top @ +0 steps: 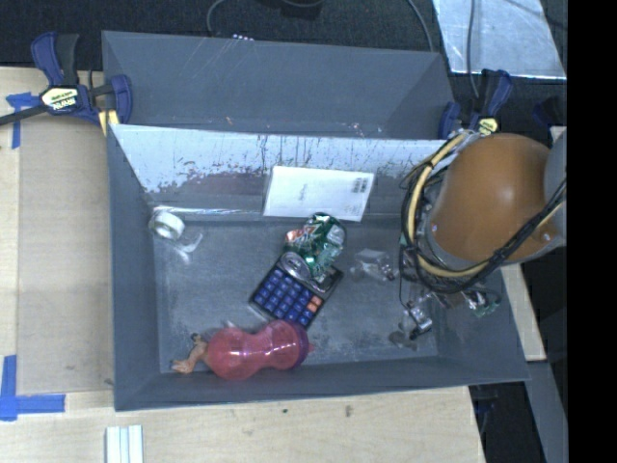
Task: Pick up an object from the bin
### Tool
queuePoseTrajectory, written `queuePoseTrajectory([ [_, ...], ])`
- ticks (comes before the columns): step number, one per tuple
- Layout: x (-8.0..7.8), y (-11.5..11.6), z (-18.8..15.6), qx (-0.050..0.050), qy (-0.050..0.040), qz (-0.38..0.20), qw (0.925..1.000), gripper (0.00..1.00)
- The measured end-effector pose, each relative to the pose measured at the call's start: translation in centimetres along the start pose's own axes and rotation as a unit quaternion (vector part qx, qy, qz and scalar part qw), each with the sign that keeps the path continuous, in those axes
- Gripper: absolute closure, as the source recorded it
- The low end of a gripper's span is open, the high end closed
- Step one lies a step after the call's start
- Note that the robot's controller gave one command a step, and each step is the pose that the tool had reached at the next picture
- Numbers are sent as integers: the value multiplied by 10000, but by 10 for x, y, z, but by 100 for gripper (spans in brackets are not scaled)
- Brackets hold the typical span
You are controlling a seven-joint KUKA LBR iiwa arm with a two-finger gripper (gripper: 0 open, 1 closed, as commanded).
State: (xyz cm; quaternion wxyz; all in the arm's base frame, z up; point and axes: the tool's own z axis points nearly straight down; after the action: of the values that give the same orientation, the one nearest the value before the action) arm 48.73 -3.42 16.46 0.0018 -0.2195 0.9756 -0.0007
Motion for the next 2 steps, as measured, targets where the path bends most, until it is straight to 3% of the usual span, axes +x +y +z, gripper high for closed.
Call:
queuePoseTrajectory([
  [1,-6,4,28,4,-6,-869,9962,0],
  [2,-42,52,76,8,-13,-1226,9925,0],
])
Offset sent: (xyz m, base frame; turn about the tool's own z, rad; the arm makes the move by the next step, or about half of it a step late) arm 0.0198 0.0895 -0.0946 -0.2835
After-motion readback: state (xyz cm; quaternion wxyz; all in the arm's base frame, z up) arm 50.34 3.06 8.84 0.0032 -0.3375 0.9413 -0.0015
